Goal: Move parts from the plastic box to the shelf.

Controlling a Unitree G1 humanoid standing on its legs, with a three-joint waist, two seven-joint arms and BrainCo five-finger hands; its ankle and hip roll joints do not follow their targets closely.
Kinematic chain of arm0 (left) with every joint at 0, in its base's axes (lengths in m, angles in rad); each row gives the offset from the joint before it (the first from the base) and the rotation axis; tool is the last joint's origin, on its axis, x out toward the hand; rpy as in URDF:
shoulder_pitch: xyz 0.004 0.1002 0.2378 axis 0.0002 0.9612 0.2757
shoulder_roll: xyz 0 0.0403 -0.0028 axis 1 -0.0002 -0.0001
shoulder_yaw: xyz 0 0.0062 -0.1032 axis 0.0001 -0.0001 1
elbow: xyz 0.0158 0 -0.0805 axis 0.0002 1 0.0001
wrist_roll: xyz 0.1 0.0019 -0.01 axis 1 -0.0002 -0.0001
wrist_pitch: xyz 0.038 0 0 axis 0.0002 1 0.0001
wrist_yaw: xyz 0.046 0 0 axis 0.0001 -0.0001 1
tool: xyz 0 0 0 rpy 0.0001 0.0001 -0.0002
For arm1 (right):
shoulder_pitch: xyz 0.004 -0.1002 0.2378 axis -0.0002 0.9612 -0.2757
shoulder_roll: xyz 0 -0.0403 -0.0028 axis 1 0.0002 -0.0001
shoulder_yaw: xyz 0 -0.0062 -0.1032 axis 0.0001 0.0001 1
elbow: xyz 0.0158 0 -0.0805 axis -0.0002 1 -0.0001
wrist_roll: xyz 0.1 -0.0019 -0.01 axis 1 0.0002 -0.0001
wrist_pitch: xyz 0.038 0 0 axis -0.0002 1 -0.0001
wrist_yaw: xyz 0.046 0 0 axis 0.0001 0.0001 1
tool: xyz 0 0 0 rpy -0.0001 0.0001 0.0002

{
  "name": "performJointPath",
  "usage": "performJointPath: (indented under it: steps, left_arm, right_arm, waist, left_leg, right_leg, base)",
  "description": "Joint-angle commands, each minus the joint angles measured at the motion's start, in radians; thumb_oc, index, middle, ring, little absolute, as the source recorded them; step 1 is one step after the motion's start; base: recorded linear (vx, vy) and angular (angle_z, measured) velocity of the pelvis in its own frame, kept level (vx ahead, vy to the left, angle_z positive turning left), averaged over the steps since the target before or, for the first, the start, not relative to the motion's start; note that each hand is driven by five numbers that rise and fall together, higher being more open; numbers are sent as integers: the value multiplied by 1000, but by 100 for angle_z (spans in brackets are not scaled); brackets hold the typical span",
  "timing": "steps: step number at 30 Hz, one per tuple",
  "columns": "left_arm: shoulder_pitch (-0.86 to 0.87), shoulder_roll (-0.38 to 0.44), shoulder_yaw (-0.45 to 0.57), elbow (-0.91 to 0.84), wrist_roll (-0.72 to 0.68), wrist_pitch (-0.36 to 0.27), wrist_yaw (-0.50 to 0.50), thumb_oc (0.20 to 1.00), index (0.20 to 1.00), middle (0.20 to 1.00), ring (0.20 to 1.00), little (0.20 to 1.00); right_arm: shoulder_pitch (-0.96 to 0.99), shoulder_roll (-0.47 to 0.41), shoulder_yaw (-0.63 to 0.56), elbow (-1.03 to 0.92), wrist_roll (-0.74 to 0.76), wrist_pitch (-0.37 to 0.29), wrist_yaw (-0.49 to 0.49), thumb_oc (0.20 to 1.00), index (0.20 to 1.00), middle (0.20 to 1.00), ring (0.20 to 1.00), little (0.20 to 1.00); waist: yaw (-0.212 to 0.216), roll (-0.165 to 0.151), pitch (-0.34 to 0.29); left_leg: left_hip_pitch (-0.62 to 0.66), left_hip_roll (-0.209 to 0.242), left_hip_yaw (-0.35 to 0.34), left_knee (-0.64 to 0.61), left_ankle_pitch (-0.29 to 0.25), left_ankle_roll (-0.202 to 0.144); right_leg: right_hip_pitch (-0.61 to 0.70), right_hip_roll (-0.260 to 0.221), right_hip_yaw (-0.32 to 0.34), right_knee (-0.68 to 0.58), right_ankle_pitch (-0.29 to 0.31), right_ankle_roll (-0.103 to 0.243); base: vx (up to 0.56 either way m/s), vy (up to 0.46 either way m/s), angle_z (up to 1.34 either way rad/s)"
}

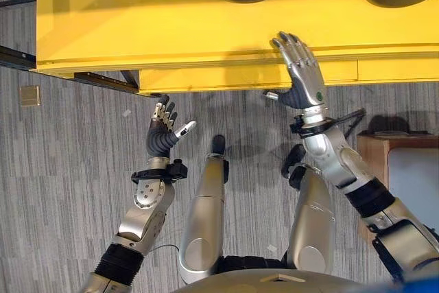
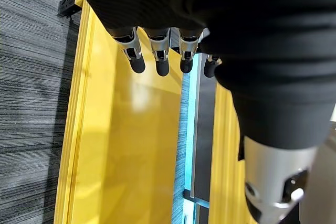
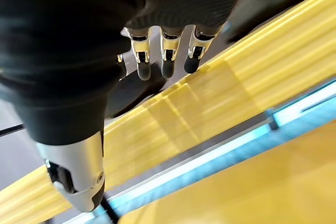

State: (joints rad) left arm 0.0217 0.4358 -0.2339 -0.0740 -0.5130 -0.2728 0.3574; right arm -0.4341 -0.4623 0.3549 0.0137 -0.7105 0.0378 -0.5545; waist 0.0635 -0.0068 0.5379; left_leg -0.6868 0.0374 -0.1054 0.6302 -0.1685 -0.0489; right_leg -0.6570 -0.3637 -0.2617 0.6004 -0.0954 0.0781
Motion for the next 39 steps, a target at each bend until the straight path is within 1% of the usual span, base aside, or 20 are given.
performJointPath:
  steps: [1, 3, 7, 17, 25, 35, 39]
  left_arm:
    - [60, 6, 32, -87, 40, -55, 7, 1000, 1000, 1000, 1000, 1000]
    - [63, 10, 30, -90, 40, -60, 1, 1000, 1000, 1000, 1000, 1000]
    - [62, 17, 26, -91, 39, -67, -3, 1000, 1000, 1000, 1000, 1000]
    - [56, 18, 26, -84, 28, -70, -14, 1000, 1000, 1000, 1000, 1000]
    - [54, 21, 31, -82, 17, -71, -27, 1000, 1000, 1000, 1000, 1000]
    - [51, 27, 30, -79, 6, -77, -42, 1000, 1000, 1000, 1000, 1000]
    - [52, 29, 32, -79, -4, -79, -51, 1000, 1000, 1000, 1000, 1000]
  right_arm:
    - [6, -45, -85, -48, 5, 11, -93, 1000, 1000, 1000, 1000, 1000]
    - [25, -69, -124, -50, -17, 29, -123, 1000, 1000, 1000, 1000, 1000]
    - [47, -85, -194, -28, -18, 53, -178, 1000, 1000, 1000, 1000, 1000]
    - [63, -100, -301, 48, 9, 104, -246, 1000, 1000, 1000, 1000, 1000]
    - [18, -124, -315, 106, 26, 121, -257, 1000, 1000, 1000, 1000, 1000]
    - [-74, -156, -301, 218, 69, 132, -254, 1000, 1000, 1000, 1000, 1000]
    - [-112, -182, -293, 251, 75, 135, -250, 1000, 1000, 1000, 1000, 1000]
  waist:
    - [-2, -4, -18]
    - [-5, -6, -18]
    - [-6, -4, -18]
    - [-12, -3, -19]
    - [-6, 1, -19]
    - [7, 7, -19]
    - [13, 9, -19]
  left_leg:
    - [-18, 17, 32, -30, 7, 15]
    - [-20, 17, 31, -26, 7, 15]
    - [-18, 16, 29, -25, 7, 14]
    - [-17, 12, 27, -22, 3, 16]
    - [-18, 11, 26, -24, 5, 15]
    - [-17, 7, 25, -23, 5, 13]
    - [-17, 6, 25, -22, 5, 13]
  right_leg:
    - [102, 6, 40, 113, -141, 37]
    - [101, 8, 40, 113, -142, 37]
    - [98, 7, 42, 118, -142, 38]
    - [97, 10, 47, 127, -146, 38]
    - [95, 9, 48, 130, -147, 37]
    - [95, 7, 47, 139, -149, 36]
    - [93, 6, 46, 143, -150, 36]
  base:
    - [0, 0, 0]
    - [0, 0, 0]
    - [-2, -1, -1]
    - [0, 0, 0]
    - [0, 0, 0]
    - [0, 0, 0]
    - [0, 0, 0]
